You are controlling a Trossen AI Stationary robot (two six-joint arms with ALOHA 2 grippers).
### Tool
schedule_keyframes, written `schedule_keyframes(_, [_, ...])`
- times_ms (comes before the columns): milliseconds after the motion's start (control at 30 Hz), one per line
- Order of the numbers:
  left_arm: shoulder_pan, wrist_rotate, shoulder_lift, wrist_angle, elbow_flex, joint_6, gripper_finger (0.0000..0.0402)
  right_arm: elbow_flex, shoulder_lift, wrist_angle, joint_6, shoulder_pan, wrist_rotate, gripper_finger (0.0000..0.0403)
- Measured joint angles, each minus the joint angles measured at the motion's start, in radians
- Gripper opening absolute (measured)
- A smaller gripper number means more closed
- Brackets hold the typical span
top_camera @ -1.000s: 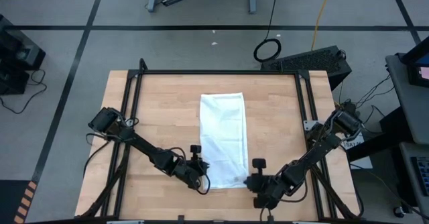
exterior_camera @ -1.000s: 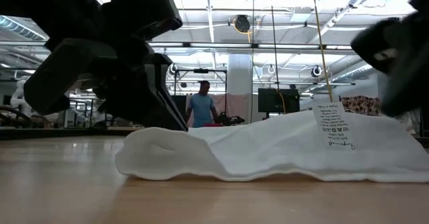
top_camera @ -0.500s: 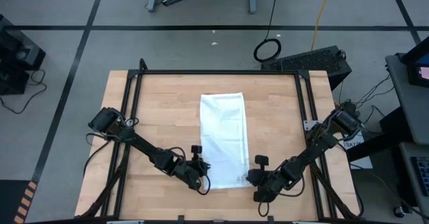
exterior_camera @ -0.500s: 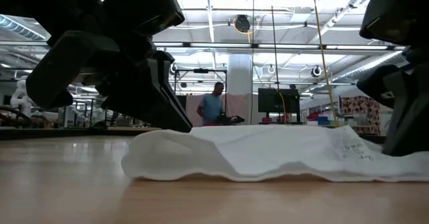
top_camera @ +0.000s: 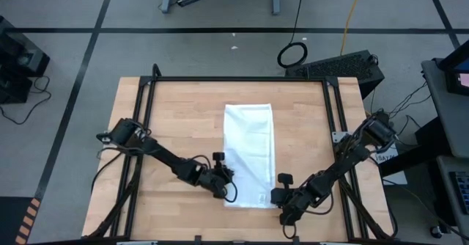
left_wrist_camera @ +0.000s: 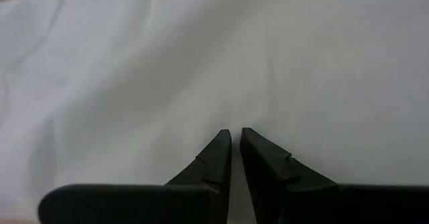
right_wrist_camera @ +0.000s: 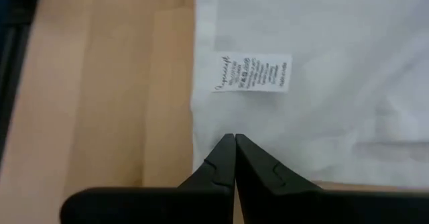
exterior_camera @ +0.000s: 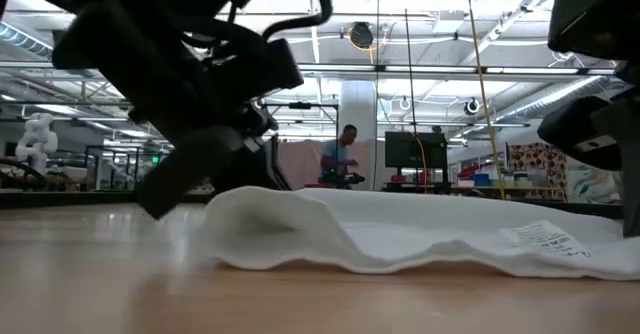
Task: Roll towel
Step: Roll the white towel
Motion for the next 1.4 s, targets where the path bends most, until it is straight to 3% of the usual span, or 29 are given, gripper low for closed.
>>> schedule_keyframes(300, [0.009, 0.02, 0.009, -0.028, -0.001, 0.04, 0.0048, 0.001, -0.021, 0.01, 0.0, 0.0, 0.009, 0.0])
schedule_keyframes(633, [-0.018, 0.03, -0.045, -0.25, -0.002, 0.133, 0.0048, 0.006, -0.032, 0.152, -0.116, -0.012, -0.014, 0.0])
schedule_keyframes(767, [-0.032, 0.062, -0.135, -0.365, -0.01, 0.159, 0.0044, 0.014, -0.111, 0.046, -0.171, -0.032, 0.089, 0.0])
schedule_keyframes(900, [-0.042, 0.117, -0.23, -0.486, -0.012, 0.159, 0.0043, 0.014, -0.192, -0.135, -0.22, -0.067, 0.295, 0.0])
schedule_keyframes(1000, [-0.049, 0.122, -0.293, -0.589, -0.011, 0.133, 0.0043, 0.014, -0.217, -0.245, -0.272, -0.138, 0.448, 0.0])
schedule_keyframes(1067, [-0.051, 0.121, -0.326, -0.618, -0.011, 0.123, 0.0043, 0.013, -0.219, -0.277, -0.331, -0.212, 0.478, 0.0])
schedule_keyframes(1133, [-0.053, 0.11, -0.365, -0.647, -0.011, 0.106, 0.0042, 0.013, -0.218, -0.266, -0.405, -0.311, 0.42, 0.0])
schedule_keyframes(1300, [-0.054, 0.063, -0.435, -0.591, -0.009, 0.104, 0.0042, -0.063, -0.216, -0.203, -0.602, -0.567, 0.143, 0.0])
schedule_keyframes(1400, [-0.047, 0.021, -0.447, -0.537, -0.008, 0.104, 0.0042, -0.147, -0.215, -0.103, -0.734, -0.698, 0.069, 0.0])
